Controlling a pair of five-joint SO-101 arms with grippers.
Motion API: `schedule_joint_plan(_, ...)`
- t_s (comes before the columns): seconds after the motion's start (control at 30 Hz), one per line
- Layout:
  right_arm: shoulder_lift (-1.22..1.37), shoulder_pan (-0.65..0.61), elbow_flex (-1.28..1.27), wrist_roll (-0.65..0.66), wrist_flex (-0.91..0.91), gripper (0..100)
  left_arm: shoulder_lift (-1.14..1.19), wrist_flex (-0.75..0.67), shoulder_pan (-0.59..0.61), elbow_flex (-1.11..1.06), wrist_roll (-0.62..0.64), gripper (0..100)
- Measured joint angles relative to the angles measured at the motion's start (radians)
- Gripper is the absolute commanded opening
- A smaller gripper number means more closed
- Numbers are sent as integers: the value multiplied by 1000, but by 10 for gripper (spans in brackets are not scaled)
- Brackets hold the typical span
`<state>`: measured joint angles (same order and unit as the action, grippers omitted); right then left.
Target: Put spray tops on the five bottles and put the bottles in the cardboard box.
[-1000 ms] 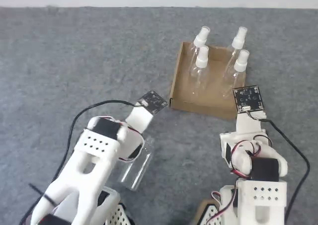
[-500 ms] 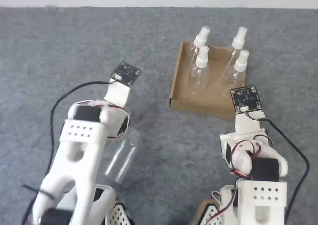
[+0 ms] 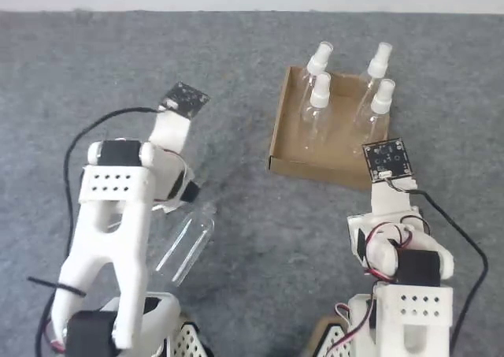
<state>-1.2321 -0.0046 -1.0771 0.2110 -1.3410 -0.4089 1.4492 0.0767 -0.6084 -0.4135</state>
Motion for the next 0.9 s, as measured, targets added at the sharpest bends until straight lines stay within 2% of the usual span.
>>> schedule_joint_plan(0.1,0,-2,0,0,0,281,-20,95,-32,-17,-61,225)
schedule_joint_plan(0.17,0,-2,0,0,0,281,-26,100,-54,-68,-83,225)
schedule_joint_plan(0.4,0,-2,0,0,0,281,-26,-75,-124,-296,-100,224)
schedule_joint_plan(0.57,0,0,6,0,-17,281,14,-166,-176,-341,-60,224)
schedule_joint_plan(0.73,8,97,133,49,-106,281,81,-235,-259,-338,-3,220)
schedule_joint_plan(0.9,175,236,344,114,-199,284,135,-318,-379,-321,64,132)
